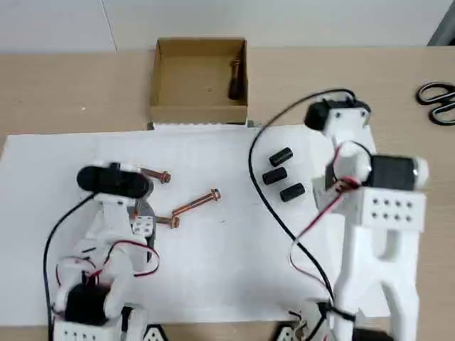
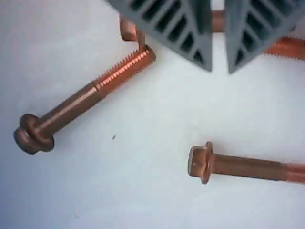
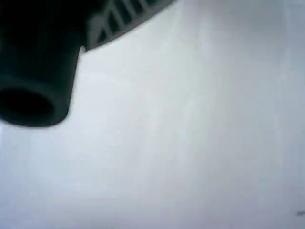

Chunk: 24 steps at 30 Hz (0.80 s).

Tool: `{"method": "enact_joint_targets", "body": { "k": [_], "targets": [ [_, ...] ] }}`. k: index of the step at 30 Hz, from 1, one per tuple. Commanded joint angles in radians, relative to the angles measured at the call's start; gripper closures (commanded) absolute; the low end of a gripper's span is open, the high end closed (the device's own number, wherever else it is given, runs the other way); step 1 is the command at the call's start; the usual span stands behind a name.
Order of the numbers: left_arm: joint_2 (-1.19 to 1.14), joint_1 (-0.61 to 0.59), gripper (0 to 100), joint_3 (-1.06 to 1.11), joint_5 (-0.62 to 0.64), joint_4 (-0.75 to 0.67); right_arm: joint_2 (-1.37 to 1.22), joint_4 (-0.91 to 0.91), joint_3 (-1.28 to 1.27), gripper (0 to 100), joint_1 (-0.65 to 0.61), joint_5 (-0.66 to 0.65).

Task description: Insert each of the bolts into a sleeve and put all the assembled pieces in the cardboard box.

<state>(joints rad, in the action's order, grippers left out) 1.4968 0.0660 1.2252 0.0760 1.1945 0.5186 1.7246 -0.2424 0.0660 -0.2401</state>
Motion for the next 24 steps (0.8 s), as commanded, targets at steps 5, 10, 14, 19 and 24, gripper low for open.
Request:
{"method": "enact_joint_targets", "body": {
  "k": [5, 10, 14, 19, 24],
  "targets": [
    [-0.489, -0.141, 99, -0.226, 0.221, -0.176, 0.202, 0.005, -0.16, 99.5, 0.058, 0.006],
    [-0.583, -0.236, 99, -0.314, 0.422, -0.233, 0.268, -0.002, -0.227, 99.5, 0.056, 0.008],
    [-0.611, -0.241, 99, -0.317, 0.58, -0.232, 0.28, -0.007, -0.235, 99.5, 0.056, 0.011],
    [-0.646, -0.241, 99, -0.315, 0.701, -0.23, 0.285, -0.007, -0.235, 99.5, 0.056, 0.012],
    [-0.749, -0.239, 99, -0.321, 0.822, -0.235, 0.286, -0.007, -0.235, 99.5, 0.056, 0.015]
  ]
}}
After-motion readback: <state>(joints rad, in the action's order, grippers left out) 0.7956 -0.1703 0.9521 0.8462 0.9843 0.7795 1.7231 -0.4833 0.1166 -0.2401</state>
